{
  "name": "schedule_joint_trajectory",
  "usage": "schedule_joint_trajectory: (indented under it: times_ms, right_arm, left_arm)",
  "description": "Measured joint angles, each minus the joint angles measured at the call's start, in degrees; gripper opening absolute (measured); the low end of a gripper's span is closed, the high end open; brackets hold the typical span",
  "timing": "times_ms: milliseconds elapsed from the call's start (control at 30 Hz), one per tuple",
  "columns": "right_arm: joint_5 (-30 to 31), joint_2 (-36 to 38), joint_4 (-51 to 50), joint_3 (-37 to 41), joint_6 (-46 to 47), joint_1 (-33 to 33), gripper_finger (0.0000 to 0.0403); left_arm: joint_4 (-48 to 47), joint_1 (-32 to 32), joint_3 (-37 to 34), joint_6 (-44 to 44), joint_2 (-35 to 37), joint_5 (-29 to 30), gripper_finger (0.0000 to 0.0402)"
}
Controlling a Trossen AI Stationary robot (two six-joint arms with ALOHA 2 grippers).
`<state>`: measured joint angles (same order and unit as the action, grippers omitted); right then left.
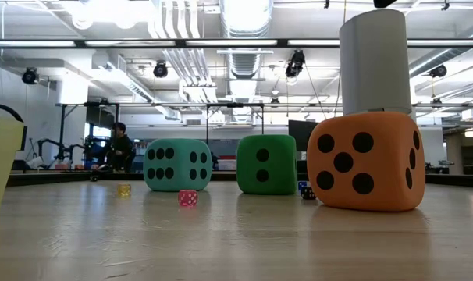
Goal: Pick & Place Dice
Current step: Put the left large blue dice into the yellow bin
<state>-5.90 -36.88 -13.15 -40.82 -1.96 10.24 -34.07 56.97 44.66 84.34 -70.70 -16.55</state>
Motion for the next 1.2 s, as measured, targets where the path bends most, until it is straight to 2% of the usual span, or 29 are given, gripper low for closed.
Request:
schedule_joint_trajectory:
  times_ms: [533,767,1200]
  right_arm:
    - [0.0,0.0,0.0,0.0,0.0,0.0,0.0008]
    - [0.0,0.0,0.0,0.0,0.0,0.0,0.0008]
    - [0.0,0.0,0.0,0.0,0.0,0.0,0.0008]
  left_arm:
    - [-0.4,0.0,0.0,1.2,0.0,0.5,0.0395]
    - [-0.4,0.0,0.0,-2.1,0.0,2.6,0.0399]
    - [-0.4,0.0,0.0,-1.8,0.0,2.8,0.0392]
